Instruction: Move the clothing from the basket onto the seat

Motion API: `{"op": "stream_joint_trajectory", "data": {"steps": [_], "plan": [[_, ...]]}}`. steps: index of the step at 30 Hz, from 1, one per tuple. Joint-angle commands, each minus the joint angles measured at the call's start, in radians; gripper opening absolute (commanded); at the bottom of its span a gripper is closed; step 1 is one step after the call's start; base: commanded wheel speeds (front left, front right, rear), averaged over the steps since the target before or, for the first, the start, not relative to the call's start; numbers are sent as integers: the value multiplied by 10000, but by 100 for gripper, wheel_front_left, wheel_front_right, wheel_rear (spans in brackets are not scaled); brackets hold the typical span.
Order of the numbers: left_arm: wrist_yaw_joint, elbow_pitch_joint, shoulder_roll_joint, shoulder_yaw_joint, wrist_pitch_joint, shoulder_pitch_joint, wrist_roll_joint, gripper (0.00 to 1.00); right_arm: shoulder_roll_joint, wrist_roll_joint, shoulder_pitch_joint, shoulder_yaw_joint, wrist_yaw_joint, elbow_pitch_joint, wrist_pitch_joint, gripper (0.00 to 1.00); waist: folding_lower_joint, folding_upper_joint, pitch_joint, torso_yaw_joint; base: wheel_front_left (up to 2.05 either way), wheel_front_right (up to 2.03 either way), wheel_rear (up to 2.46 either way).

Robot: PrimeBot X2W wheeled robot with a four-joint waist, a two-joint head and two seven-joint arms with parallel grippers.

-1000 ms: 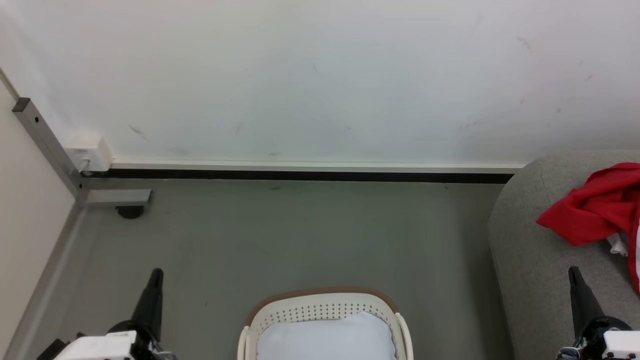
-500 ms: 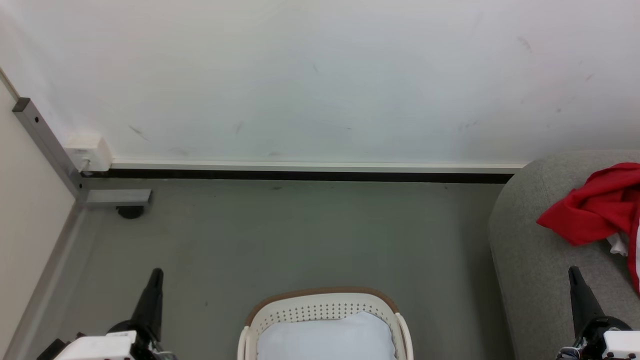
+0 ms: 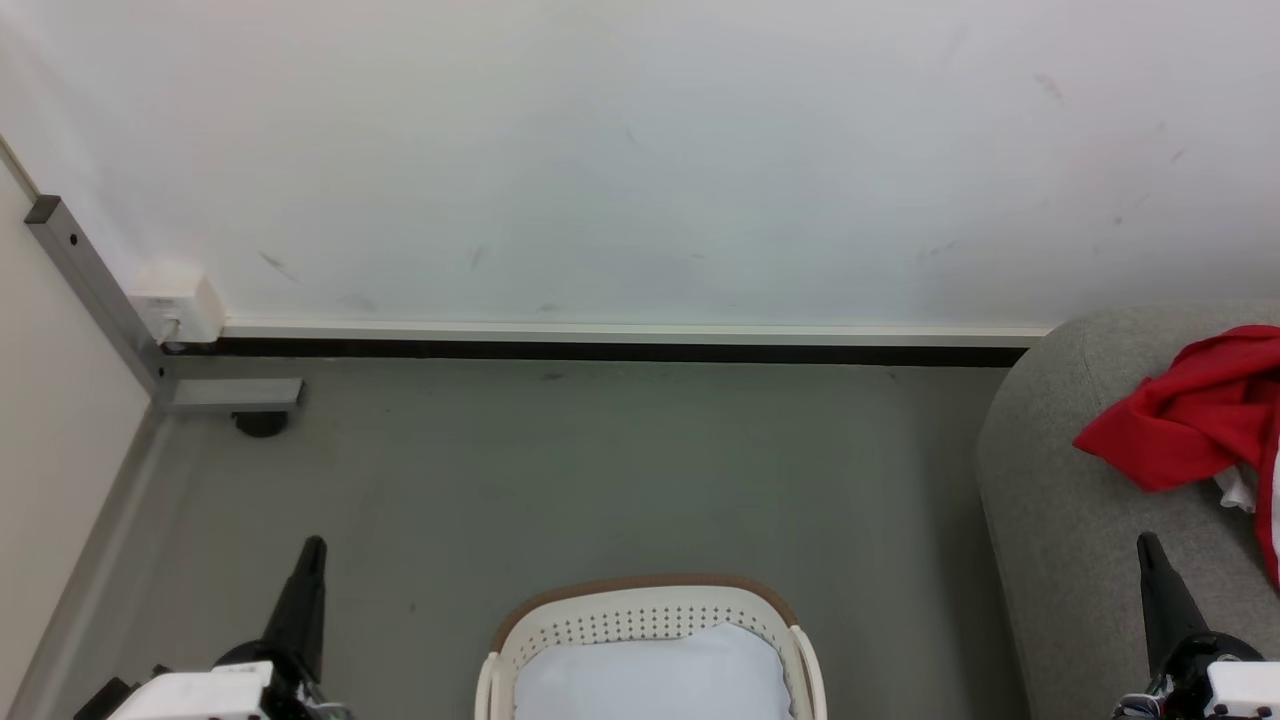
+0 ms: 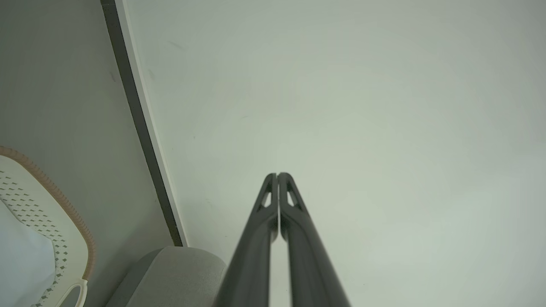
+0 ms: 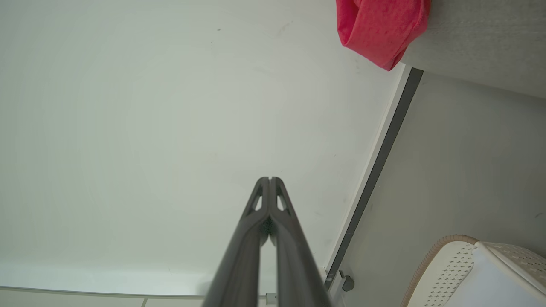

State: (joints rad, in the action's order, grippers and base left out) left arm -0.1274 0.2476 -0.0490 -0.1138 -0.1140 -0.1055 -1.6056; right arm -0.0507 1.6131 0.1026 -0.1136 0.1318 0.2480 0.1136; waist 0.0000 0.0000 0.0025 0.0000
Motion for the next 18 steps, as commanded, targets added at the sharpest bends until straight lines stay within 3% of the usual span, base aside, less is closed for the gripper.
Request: {"op": "stream_joint_trajectory", "data": {"steps": [1,18], "plan": [[-61,-26,-18,-25,-41,-89,-130,0,1,-11,135,-41,-21,-46,47,0,0,0,0,0,0,0,0],[-61,-27,-18,-25,-40,-89,-130,0,2,-12,135,-43,-21,-46,48,0,0,0,0,0,0,0,0]]}}
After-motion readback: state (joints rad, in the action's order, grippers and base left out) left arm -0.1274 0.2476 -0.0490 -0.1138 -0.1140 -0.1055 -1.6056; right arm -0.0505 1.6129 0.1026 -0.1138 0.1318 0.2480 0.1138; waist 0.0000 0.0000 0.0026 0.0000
